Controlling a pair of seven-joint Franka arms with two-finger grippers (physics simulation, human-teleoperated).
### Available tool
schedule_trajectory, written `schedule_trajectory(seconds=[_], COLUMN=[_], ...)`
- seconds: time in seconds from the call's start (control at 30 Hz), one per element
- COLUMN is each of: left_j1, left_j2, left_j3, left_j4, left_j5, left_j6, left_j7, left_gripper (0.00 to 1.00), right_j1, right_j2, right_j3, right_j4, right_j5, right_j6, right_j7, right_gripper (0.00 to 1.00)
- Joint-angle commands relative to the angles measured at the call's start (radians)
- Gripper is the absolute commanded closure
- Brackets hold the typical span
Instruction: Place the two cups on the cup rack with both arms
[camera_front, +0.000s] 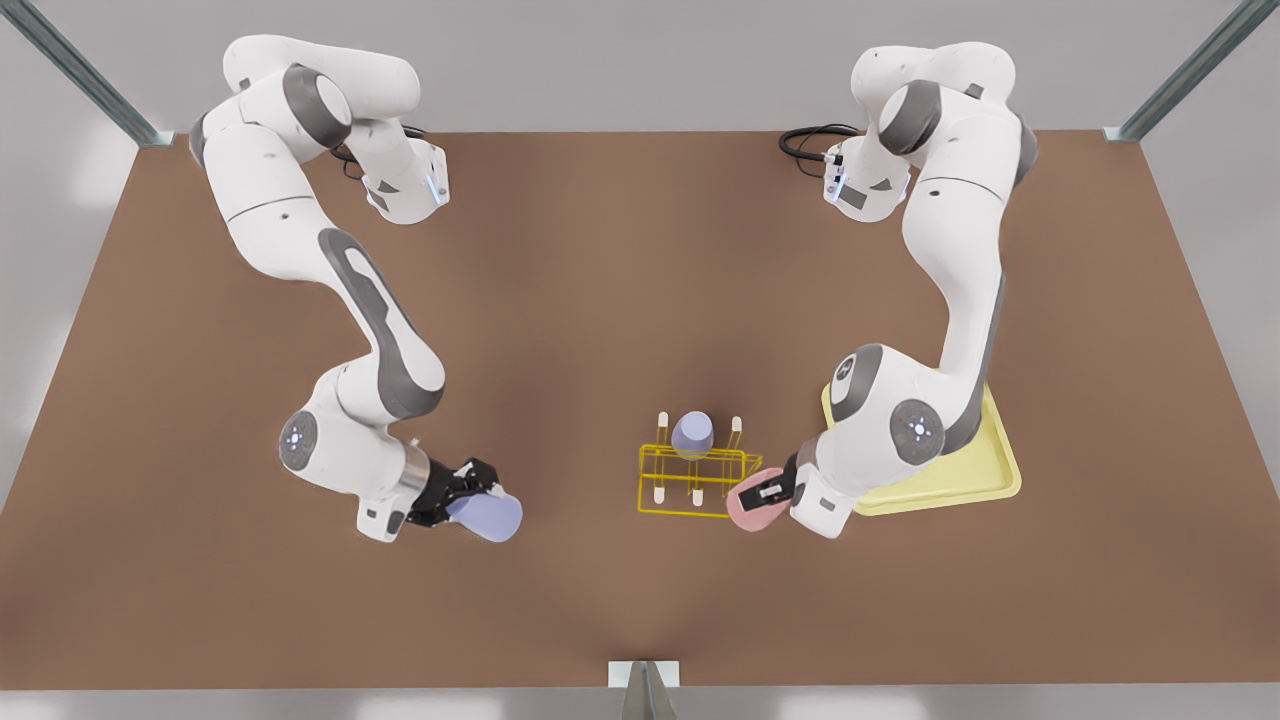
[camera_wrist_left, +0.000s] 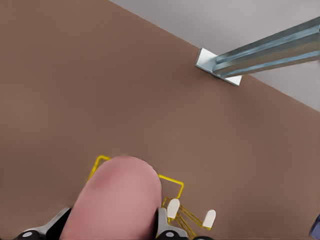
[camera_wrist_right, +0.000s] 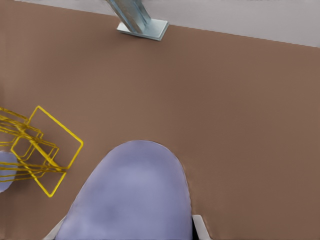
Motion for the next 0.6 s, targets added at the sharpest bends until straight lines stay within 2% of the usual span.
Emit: schedule_trajectory(seconds=[0.0, 0.2, 0.5, 0.57], left_j1=[-0.003, -0.023, -0.033, -0.033], left_j2=[0.004, 0.011, 0.024, 0.031], left_j3=[0.0, 0.0, 0.001, 0.001], left_j4=[-0.001, -0.015, -0.032, -0.032], left_j5=[0.0, 0.002, 0.054, 0.055], left_j6=[0.023, 0.027, 0.024, 0.026], left_j7=[-0.149, -0.163, -0.162, -0.162], left_gripper=[0.15, 0.15, 0.14, 0.04], right_j1=[0.033, 0.122, 0.197, 0.206], right_j2=[0.012, 0.127, 0.162, 0.18], right_j3=[0.0, -0.003, -0.003, -0.003], right_j4=[0.028, 0.206, 0.253, 0.267], right_j5=[0.077, 0.135, 0.206, 0.206], right_j6=[-0.004, 0.002, 0.05, 0.058], right_j7=[0.022, 0.028, 0.047, 0.047], right_gripper=[0.18, 0.18, 0.18, 0.18])
